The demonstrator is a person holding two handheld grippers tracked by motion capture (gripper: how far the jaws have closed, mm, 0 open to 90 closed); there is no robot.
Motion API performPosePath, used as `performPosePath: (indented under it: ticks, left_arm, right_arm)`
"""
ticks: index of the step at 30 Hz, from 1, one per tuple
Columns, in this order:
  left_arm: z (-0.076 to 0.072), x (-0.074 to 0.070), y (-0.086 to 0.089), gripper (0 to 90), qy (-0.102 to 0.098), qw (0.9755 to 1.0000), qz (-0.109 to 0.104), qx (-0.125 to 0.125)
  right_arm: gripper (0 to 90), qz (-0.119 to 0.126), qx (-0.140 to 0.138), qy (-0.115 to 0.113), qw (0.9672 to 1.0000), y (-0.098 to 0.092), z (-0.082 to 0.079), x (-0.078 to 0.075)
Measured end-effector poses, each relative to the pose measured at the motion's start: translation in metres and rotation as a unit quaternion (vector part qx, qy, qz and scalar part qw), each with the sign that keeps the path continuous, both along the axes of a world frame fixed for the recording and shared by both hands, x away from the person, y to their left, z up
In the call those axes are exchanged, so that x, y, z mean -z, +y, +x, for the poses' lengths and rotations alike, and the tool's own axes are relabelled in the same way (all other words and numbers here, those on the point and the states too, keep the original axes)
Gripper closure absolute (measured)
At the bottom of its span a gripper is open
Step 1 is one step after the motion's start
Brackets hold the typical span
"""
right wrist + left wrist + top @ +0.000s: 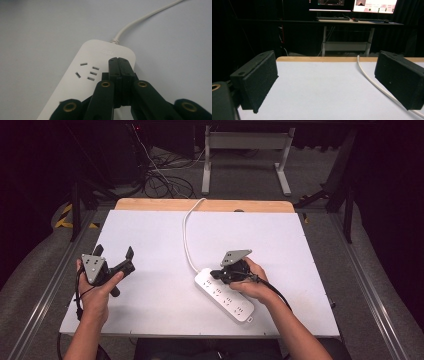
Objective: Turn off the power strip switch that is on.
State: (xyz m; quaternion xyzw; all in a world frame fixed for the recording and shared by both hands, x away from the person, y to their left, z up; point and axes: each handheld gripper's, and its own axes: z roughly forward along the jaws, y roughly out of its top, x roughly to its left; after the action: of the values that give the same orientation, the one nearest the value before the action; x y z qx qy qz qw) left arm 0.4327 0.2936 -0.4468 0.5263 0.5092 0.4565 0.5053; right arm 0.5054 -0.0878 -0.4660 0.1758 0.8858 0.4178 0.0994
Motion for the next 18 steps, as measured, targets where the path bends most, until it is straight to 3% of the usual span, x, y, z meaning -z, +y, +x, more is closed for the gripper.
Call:
performPosePath:
  ticks: [18]
  left_arm:
    - [0.0000,0.0001,0.0004,5.2,0.000,1.0000,-0.001,-0.001]
  right_arm:
    - [90.0,0.007,0.013,0.007,0.9999,0.0027,0.0003,0.0014]
